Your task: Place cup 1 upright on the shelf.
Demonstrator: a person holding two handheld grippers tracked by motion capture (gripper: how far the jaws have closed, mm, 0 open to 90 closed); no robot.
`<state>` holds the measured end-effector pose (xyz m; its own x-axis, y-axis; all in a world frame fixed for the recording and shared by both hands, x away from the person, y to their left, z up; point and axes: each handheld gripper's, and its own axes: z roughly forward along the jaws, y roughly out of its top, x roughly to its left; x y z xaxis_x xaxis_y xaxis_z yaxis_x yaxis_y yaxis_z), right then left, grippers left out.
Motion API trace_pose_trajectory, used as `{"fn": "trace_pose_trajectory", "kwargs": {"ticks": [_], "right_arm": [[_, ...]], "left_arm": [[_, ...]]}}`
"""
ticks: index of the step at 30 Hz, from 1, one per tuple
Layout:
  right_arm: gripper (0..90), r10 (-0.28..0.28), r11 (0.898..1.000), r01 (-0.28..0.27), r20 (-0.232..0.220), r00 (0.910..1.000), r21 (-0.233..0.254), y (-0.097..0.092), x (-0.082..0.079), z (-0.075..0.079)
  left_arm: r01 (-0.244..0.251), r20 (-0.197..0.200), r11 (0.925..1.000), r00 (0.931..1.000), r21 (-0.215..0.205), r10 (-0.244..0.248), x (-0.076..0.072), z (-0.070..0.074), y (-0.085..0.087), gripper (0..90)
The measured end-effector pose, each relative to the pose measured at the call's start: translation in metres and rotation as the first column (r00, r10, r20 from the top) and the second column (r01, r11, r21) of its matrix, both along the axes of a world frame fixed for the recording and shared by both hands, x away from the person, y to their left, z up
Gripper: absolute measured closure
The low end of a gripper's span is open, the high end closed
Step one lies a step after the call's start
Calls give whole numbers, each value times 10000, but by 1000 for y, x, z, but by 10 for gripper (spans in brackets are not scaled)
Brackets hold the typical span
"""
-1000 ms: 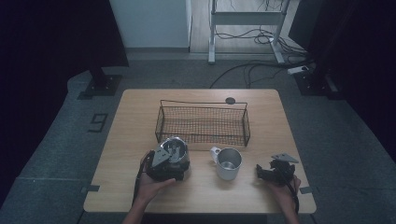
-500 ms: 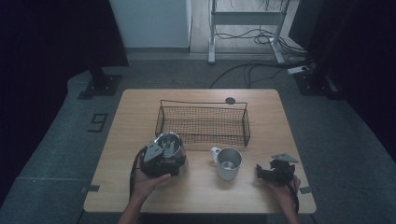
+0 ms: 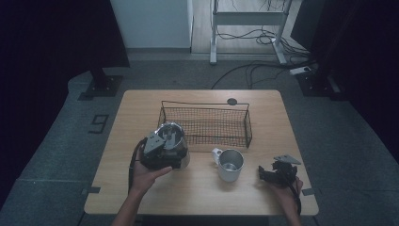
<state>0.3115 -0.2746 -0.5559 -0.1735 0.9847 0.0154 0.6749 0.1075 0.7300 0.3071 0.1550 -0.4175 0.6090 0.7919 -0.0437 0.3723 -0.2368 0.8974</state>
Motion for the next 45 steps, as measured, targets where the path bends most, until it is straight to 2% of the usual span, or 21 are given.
{"fn": "trace_pose_trajectory", "kwargs": {"ticks": [10, 20, 24, 27, 32, 45], "right_arm": [[81, -12, 10000, 12, 30, 10000, -24, 0, 0, 0], [82, -48, 10000, 48, 26, 10000, -19, 0, 0, 0], [82, -62, 10000, 62, 12, 10000, -23, 0, 1, 0], [82, -61, 10000, 61, 13, 10000, -24, 0, 1, 0], [82, -62, 10000, 62, 13, 10000, -24, 0, 1, 0], [91, -76, 10000, 76, 18, 10000, -27, 0, 1, 0]], "left_arm": [[-96, 157, 9999, 9998, -64, 97, 6, 13, -3, 41], [-164, 149, 9999, 9998, 9, 164, 18, 16, -7, 41], [-94, 101, 9998, 9999, 183, 92, 25, 17, -10, 41], [-141, 147, 9999, 9998, 68, 140, 29, 18, -12, 41], [-194, 179, 9996, 9997, 203, 190, 36, 21, -11, 41], [-290, 285, 9994, 9992, 203, 284, 49, 31, -12, 41]]}}
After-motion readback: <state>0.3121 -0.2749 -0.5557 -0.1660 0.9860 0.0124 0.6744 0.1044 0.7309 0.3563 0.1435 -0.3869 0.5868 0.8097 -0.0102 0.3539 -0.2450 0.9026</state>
